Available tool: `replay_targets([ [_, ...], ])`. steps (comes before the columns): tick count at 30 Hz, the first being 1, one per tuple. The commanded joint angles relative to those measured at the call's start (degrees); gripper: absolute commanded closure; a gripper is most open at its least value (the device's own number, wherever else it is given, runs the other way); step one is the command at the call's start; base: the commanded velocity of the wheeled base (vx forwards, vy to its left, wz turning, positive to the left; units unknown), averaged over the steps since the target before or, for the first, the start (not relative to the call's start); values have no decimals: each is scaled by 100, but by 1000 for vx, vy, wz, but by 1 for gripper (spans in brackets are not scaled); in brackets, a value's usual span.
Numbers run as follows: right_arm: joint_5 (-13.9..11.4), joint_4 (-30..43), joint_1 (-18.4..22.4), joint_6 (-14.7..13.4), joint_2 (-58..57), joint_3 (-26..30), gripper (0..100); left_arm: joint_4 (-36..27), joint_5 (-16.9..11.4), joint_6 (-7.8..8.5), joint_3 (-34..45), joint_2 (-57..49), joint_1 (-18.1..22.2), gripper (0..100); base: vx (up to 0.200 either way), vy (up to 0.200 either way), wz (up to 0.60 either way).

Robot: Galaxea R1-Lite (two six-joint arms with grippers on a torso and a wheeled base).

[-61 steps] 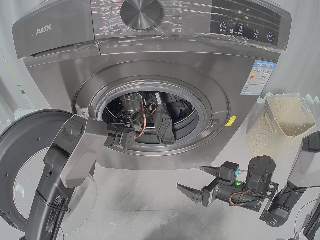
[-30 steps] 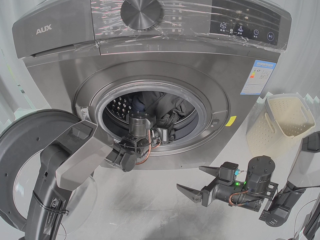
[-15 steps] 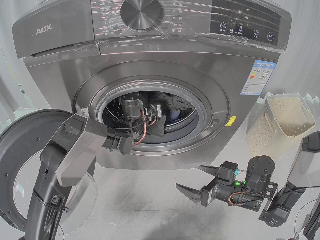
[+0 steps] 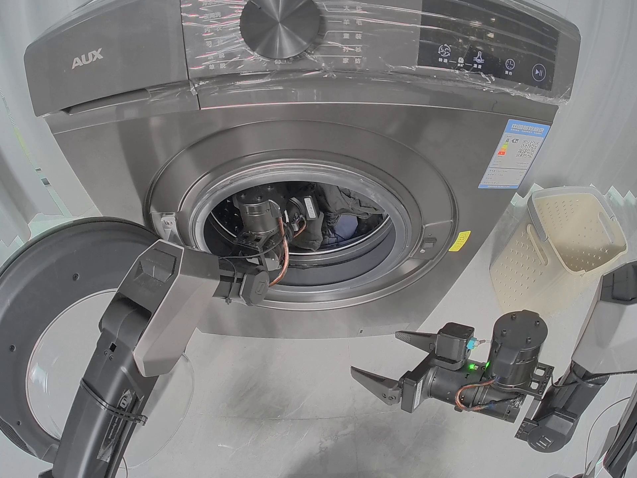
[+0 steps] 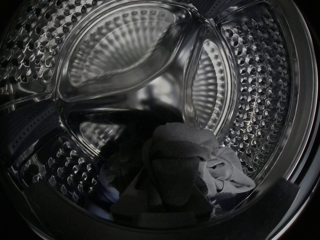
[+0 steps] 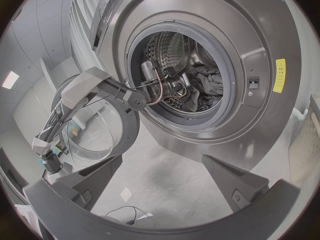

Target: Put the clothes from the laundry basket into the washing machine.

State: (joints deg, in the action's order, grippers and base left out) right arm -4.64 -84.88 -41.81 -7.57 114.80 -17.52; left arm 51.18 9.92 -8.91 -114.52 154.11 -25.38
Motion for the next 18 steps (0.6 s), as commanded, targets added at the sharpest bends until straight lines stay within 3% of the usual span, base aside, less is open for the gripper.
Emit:
replay_targets([
  [1,-1,-2,7,1,25,3,0,24,-17,3,-7,110,-2,0,0,0,0],
  [6,-1,-2,7,1,34,3,0,-20,-8,-41,-7,93,-55,0,0,0,0],
  [15,-1,-2,7,1,34,3,0,-354,-52,-14,2039,-945,-336,0,0,0,0],
  [18,-1,-2,7,1,34,3,0,-372,-78,91,2513,-1235,-406,0,0,0,0],
])
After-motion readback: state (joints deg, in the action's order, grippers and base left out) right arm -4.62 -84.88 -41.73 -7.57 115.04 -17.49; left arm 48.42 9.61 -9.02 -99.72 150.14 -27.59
